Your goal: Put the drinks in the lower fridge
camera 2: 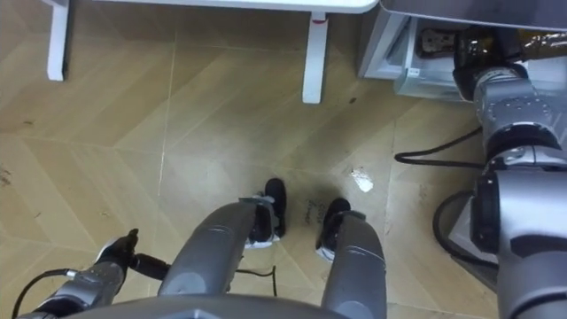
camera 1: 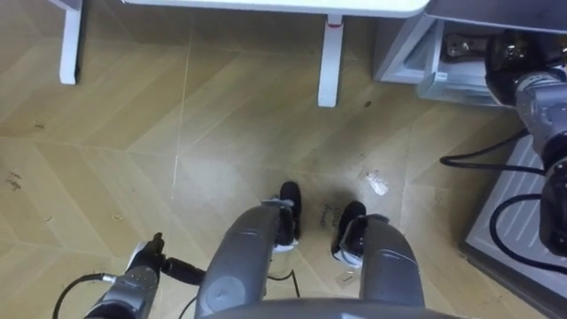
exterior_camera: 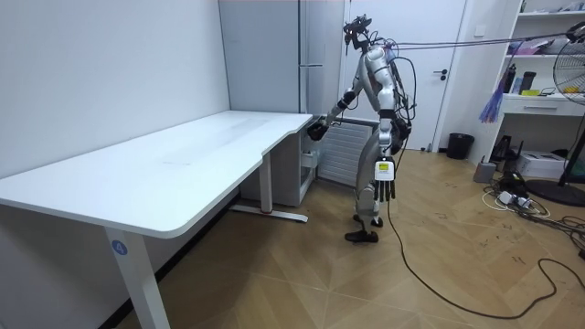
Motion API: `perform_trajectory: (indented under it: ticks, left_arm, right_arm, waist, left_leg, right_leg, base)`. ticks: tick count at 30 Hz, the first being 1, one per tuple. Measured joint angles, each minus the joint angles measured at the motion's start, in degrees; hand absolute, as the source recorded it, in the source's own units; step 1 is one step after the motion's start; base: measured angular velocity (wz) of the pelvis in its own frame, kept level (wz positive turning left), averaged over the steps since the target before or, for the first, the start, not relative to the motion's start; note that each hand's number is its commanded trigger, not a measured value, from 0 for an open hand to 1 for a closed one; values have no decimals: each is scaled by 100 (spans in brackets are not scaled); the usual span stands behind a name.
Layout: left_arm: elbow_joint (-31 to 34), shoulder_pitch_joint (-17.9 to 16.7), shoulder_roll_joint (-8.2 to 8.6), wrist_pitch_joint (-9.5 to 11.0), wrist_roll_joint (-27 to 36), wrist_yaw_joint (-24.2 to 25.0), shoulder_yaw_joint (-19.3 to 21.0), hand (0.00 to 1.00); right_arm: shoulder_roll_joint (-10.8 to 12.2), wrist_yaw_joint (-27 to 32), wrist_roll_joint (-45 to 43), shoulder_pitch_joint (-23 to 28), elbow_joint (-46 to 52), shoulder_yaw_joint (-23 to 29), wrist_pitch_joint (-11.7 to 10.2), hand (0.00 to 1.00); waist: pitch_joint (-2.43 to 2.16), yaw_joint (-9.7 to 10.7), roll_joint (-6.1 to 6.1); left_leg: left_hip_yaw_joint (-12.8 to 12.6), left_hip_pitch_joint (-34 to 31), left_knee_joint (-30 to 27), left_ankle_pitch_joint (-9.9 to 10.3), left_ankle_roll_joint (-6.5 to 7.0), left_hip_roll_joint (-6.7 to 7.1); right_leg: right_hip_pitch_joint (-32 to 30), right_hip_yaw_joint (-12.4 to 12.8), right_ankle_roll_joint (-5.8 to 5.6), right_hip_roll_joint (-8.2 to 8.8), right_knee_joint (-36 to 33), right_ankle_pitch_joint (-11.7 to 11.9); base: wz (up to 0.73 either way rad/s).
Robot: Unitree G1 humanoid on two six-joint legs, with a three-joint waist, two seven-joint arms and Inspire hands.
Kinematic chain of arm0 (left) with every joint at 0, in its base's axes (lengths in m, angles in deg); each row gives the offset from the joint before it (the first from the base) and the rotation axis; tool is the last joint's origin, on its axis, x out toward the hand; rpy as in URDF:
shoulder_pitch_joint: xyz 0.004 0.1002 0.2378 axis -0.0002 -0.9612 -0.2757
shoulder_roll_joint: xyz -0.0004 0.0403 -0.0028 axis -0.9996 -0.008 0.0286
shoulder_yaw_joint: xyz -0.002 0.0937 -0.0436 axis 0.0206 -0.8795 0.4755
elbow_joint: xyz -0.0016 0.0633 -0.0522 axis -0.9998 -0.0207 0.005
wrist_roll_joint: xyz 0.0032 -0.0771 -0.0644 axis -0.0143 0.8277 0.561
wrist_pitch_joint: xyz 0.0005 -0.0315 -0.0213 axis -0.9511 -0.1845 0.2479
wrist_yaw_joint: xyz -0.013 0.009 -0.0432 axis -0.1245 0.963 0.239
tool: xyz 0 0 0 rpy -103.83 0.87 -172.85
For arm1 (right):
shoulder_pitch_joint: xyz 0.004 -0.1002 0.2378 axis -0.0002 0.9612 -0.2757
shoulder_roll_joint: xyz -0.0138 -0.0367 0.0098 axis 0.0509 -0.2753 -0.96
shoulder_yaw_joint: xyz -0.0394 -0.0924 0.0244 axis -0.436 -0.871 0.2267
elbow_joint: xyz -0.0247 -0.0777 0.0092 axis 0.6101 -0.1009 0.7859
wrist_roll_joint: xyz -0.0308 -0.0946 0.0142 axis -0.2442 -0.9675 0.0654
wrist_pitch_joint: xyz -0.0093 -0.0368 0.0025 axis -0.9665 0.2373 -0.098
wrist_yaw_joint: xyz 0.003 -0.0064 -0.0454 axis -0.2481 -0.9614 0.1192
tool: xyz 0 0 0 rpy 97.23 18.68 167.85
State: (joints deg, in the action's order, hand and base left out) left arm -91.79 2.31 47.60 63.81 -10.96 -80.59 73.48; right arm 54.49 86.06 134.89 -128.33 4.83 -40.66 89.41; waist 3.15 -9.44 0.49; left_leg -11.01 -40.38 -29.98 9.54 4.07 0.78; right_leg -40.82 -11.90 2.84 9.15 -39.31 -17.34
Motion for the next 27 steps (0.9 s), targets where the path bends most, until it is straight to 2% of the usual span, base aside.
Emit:
perform_trajectory:
  ticks: [1,2,3,8,12,18,27]
  left_arm:
    - [0,-1,1,0,64,-39,0,0]
    - [0,-4,0,0,77,-45,0,0]
    - [0,-5,-4,0,109,-56,3,0]
    - [13,-11,-2,8,111,-103,2,0]
    - [20,-25,-1,40,95,-108,-7,0]
    - [59,-54,-14,97,67,-112,-3,0]
    - [236,-293,-25,197,60,-358,3,0]
  right_arm:
    - [-1,0,-2,-52,1,0,0,65]
    - [-1,0,-1,-71,4,1,0,22]
    - [-3,0,0,-97,15,2,0,0]
    - [-10,5,-43,-112,119,20,1,0]
    - [-11,6,-114,-114,196,18,0,0]
    - [-10,48,-241,-122,244,6,7,0]
    - [-10,612,-301,-269,252,33,-2,0]
  waist:
    - [1,-20,2]
    - [0,-21,3]
    - [0,-23,4]
    - [0,-10,3]
    - [12,15,-25]
    - [4,43,-55]
    - [-2,120,-53]
  left_leg:
    - [0,-52,-27,0,0,10]
    - [5,-87,-56,0,0,14]
    - [21,-156,-102,0,1,24]
    - [11,-446,-363,2,3,29]
    - [13,-508,-392,1,7,89]
    - [13,-510,-451,-1,18,70]
    - [14,-506,-445,-26,82,83]
  right_leg:
    - [-59,-9,5,23,-48,-23]
    - [-82,-30,11,39,-74,-37]
    - [-134,-76,20,75,-137,-61]
    - [-337,-179,42,172,-384,-177]
    - [-431,-218,50,278,-563,-245]
    - [-412,-232,51,276,-570,-223]
    - [-409,-226,28,278,-571,-177]
  base:
    - [9]
    - [15]
    - [24]
    - [20]
    - [12]
    - [0]
    - [0]
